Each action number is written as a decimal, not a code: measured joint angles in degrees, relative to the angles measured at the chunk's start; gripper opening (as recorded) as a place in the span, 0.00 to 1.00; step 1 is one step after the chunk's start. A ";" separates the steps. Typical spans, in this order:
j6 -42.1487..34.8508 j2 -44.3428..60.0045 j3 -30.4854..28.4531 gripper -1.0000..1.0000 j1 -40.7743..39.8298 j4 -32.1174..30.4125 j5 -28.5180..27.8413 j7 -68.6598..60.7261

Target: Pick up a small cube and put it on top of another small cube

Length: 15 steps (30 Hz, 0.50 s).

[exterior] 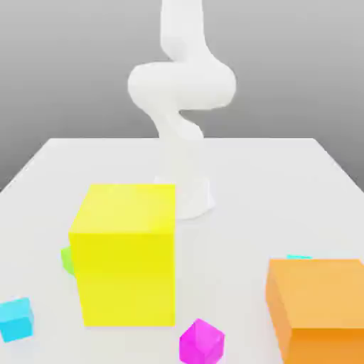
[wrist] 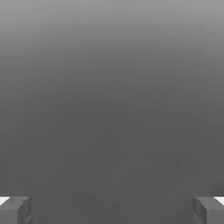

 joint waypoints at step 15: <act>11.36 31.67 -8.91 0.50 11.92 -4.49 9.44 -31.46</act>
